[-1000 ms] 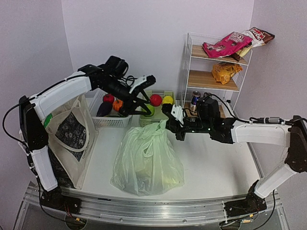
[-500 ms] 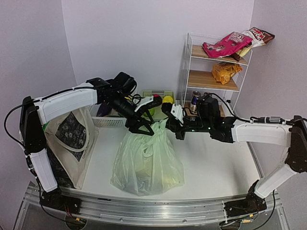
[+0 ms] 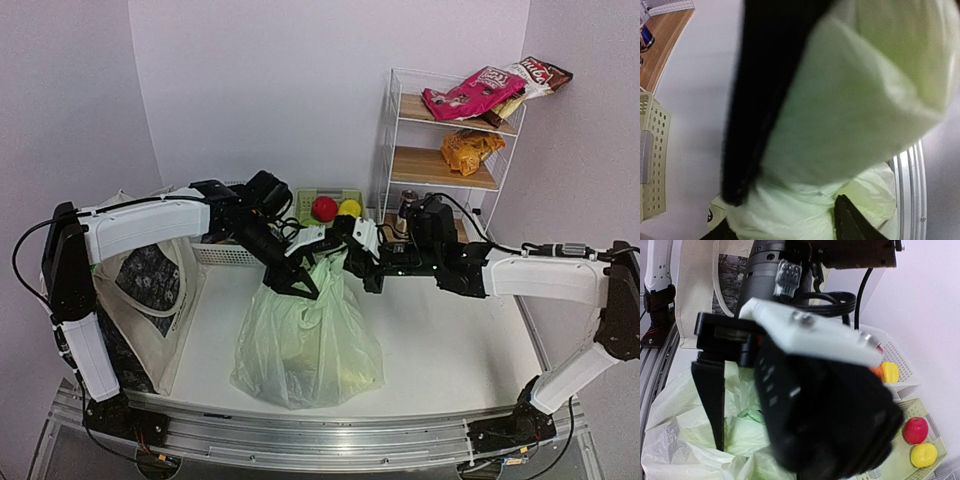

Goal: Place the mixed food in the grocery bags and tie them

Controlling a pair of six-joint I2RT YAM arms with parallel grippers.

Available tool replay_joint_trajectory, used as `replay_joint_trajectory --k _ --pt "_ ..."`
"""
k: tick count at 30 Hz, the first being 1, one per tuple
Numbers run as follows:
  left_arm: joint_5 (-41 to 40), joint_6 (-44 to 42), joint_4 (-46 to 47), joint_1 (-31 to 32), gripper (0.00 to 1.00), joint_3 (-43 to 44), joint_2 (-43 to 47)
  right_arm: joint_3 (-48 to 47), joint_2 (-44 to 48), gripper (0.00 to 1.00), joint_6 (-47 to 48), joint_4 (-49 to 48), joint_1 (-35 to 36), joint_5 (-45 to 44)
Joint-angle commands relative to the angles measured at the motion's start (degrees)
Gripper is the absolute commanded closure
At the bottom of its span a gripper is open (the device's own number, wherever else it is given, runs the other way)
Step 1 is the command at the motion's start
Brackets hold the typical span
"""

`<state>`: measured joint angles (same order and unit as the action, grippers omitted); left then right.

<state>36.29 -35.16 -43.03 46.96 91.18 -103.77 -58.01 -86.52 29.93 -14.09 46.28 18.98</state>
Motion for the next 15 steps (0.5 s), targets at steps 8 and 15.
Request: replay_joint_trajectory --k 8,15 --pt "-6.7 -5.3 0.2 0.8 1.00 -2.8 5.4 1.1 5.5 1.00 -3.7 -1.2 0.2 -0.5" --pt "-12.7 -9.1 6.3 0.9 1.00 -4.8 8.9 -1.8 9.9 0.49 -12.4 17.1 0.2 2.4"
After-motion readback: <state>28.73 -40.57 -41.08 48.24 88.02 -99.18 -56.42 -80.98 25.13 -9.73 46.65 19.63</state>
